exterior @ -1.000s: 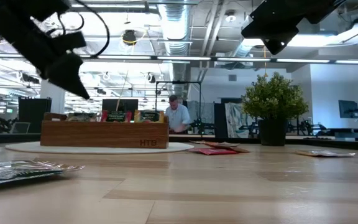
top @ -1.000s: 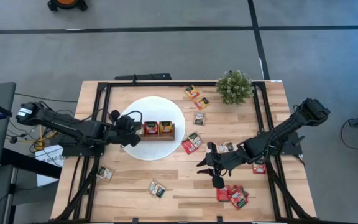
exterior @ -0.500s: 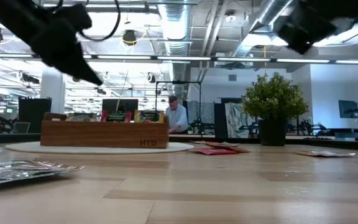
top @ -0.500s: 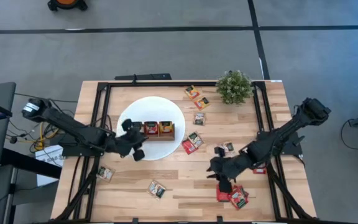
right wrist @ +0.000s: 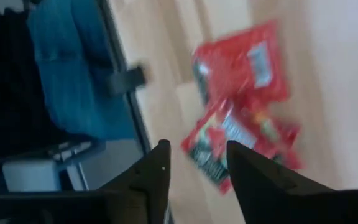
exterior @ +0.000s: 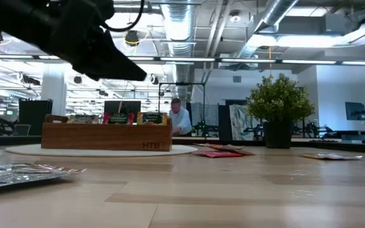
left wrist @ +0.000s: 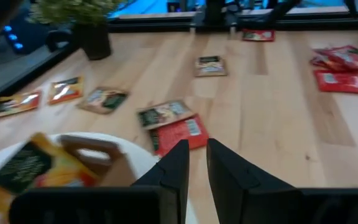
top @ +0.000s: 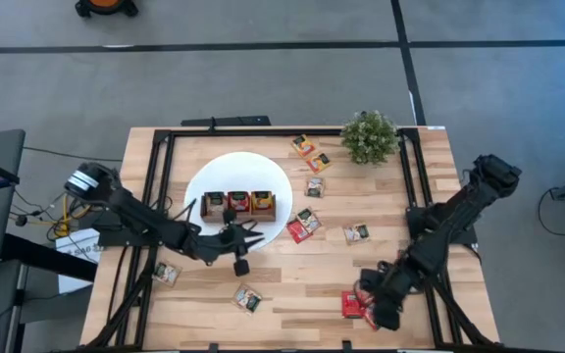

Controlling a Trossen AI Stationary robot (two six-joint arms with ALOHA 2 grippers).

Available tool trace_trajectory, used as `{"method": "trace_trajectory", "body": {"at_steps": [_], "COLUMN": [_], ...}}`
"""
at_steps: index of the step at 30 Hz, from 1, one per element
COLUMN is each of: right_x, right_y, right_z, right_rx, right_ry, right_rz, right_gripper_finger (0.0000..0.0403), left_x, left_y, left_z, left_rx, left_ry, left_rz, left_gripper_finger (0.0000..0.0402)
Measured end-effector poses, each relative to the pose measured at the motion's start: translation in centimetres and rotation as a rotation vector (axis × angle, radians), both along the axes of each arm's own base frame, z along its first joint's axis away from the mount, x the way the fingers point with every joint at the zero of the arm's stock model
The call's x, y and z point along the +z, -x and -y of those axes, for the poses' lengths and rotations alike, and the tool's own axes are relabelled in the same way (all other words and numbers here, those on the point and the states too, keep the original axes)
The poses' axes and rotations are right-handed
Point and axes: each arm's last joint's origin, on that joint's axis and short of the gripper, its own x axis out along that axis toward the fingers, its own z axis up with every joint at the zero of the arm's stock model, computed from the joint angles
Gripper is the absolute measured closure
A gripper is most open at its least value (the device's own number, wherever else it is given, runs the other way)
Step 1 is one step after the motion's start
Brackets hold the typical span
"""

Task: Pick & Place Tea
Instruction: Put the red tea bag into the middle section of the wooden organizer

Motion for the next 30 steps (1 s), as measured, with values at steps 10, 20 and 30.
{"method": "trace_trajectory", "body": {"at_steps": [10,20,30], "right_x": [-4.1,-8.3,-8.8], "right_y": [4.6,6.1,6.6], "right_z": [-2.3,-0.5,-0.2], "right_rx": [-0.206,-0.429,-0.455], "right_ry": [-0.164,-0.346,-0.333], "right_rz": [-0.159,-0.218,-0.363], "right_gripper_finger": [0.0215,0.0242,0.0271], "left_x": [-1.5,-1.5,-1.6], "left_y": [-0.5,-0.6,-0.6], "left_z": [0.2,0.3,0.3], "left_rx": [-0.014,-0.028,-0.027], "left_ry": [-0.018,-0.012,0.003], "left_rz": [-0.029,-0.03,-0.027], "left_gripper_finger": [0.0353,0.0353,0.0353]}}
